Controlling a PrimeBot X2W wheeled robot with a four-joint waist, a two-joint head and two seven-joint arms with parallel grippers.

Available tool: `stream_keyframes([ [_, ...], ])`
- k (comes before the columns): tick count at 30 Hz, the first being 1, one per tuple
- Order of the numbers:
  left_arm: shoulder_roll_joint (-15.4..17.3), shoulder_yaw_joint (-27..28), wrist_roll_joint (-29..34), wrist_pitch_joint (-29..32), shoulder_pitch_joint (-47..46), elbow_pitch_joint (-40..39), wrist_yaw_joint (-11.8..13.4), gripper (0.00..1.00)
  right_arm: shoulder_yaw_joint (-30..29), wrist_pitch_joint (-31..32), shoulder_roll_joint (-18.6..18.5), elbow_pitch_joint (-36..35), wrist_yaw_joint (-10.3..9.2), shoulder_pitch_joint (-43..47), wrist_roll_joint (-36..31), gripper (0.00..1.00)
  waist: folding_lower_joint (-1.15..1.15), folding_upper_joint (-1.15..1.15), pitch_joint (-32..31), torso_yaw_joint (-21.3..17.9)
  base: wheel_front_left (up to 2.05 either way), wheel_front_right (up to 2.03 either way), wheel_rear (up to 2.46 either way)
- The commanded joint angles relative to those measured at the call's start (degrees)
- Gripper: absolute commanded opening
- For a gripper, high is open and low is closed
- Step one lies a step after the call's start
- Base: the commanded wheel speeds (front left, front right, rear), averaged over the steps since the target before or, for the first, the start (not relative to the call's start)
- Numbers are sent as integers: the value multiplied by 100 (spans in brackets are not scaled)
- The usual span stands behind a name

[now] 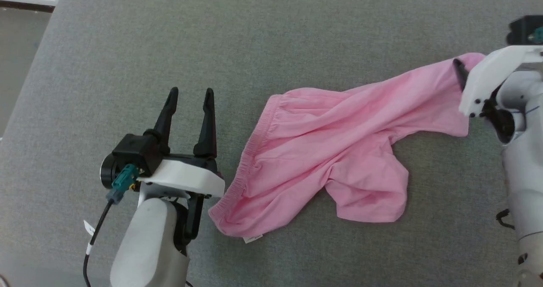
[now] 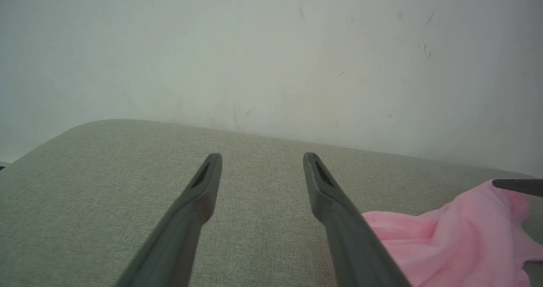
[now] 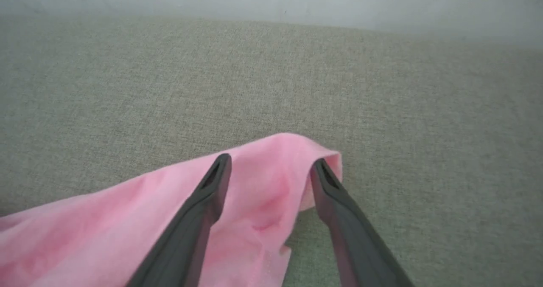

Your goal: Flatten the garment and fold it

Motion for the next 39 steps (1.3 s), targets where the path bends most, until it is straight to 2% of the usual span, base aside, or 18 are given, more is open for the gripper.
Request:
stream_keyframes([
  [1,-25,7,-33,-26,-40,30,-6,100,-20,-149,-68,-7,-5,-143,53,100,-1,0,-115,-89,0,0,0],
  [8,-26,162,-96,-26,129,255,-76,100,-41,-1192,-56,-440,-5,144,809,100,-1,0,-622,-426,0,0,0],
  [14,-6,268,-128,-26,349,426,-154,100,147,-1735,72,-1527,-5,1449,1502,100,-1,0,-1076,-688,0,0,0],
  [22,-10,364,-187,-26,689,474,-171,100,-46,-1663,536,-3019,-5,3531,1571,100,-1,0,-1350,-860,0,0,0],
  [29,-20,326,-418,26,772,596,-65,100,-210,-1499,682,-3870,-5,4317,1544,100,-1,0,-1263,-971,0,0,0],
  [31,-22,248,-496,241,570,709,-50,100,-173,-1523,686,-4000,-5,4330,1640,100,-1,0,-1152,-1006,0,0,0],
  [34,-23,98,-592,955,-2,1032,-46,100,-91,-1551,687,-4088,-5,4282,1708,100,-1,0,-1025,-1027,0,0,0],
  [39,-7,-117,-738,3031,-1127,1874,141,100,-5,-1514,688,-4164,-5,4128,1705,100,-1,0,-777,-1100,0,0,0],
])
